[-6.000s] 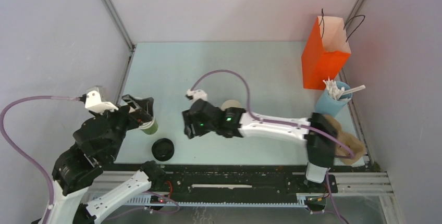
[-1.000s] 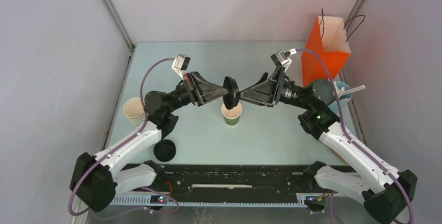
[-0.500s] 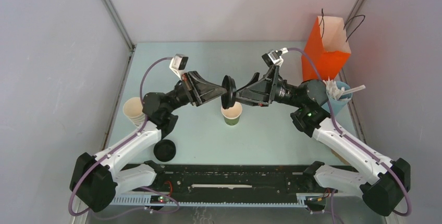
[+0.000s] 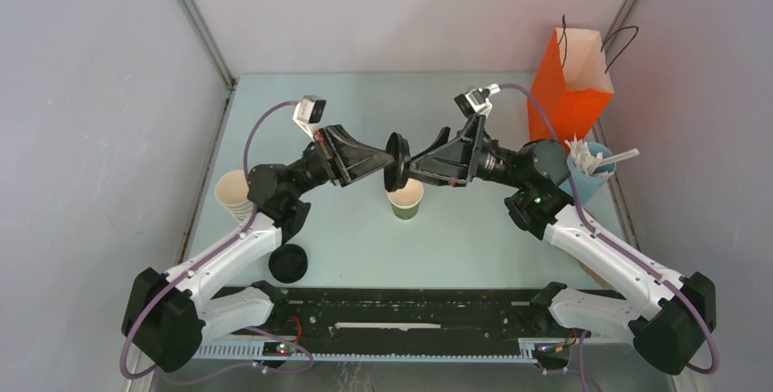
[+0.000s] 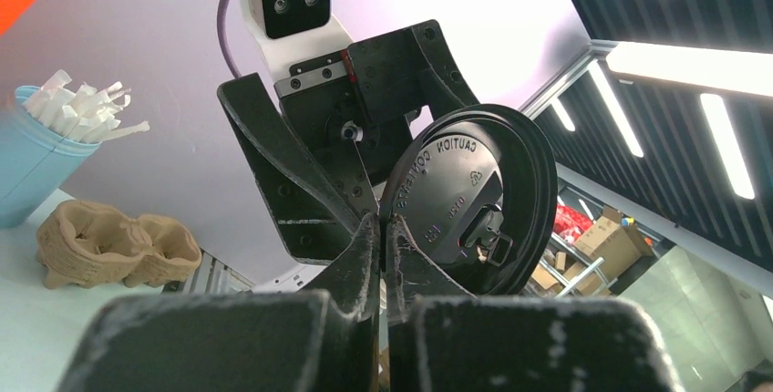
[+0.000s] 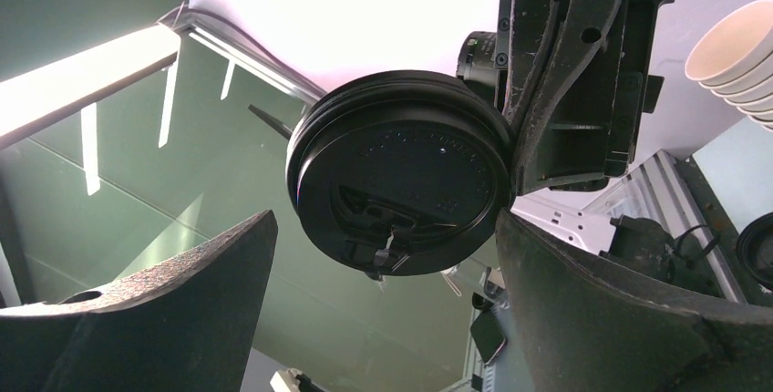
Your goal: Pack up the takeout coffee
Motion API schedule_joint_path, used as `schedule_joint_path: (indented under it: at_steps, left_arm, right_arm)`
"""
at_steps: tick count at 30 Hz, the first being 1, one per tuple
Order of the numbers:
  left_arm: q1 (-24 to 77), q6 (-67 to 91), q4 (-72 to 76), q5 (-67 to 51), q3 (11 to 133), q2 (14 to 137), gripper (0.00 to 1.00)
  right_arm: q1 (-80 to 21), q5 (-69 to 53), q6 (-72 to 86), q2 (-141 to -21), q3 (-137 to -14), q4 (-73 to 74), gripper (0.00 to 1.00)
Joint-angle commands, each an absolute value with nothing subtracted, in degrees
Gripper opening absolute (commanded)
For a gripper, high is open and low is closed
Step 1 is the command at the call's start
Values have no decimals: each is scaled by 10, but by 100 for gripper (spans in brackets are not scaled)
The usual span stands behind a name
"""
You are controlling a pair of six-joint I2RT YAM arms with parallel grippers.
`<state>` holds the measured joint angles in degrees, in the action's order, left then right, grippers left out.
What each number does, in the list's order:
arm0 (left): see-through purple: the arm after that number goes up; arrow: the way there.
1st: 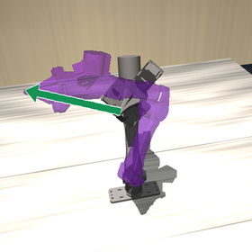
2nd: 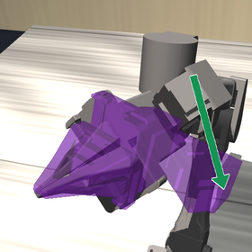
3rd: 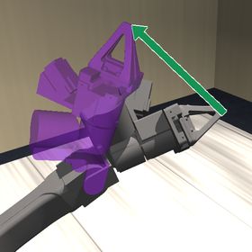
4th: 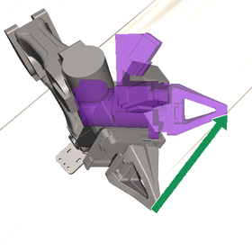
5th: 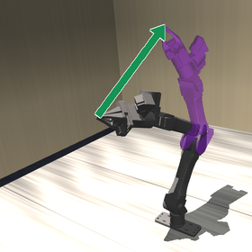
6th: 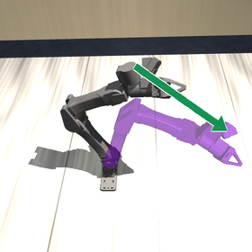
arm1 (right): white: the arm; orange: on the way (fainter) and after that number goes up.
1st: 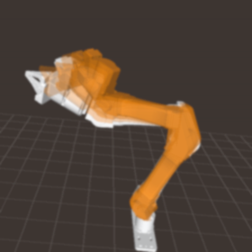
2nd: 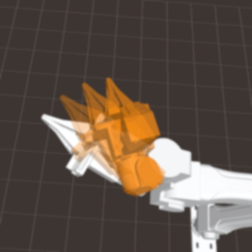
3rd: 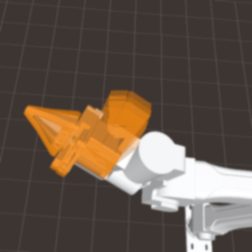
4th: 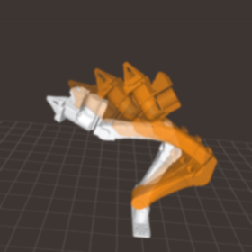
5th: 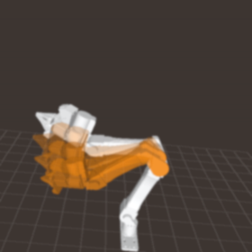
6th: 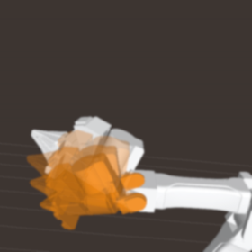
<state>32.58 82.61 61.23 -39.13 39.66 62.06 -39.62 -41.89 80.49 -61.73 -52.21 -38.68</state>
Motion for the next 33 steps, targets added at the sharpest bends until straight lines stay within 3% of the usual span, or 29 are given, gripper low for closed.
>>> schedule_joint_path:
  at_steps: [1,16,33]
  left_arm:
    - [332,824,616,-393,383,615,0]
    - [332,865,658,-367,370,616,0]
    - [332,791,547,-381,383,596,0]
  right_arm:
    - [-411,-405,803,-629,-524,-379,100]
    - [-433,-363,755,-614,-533,-327,100]
    - [-424,-354,738,-592,-533,-294,93]
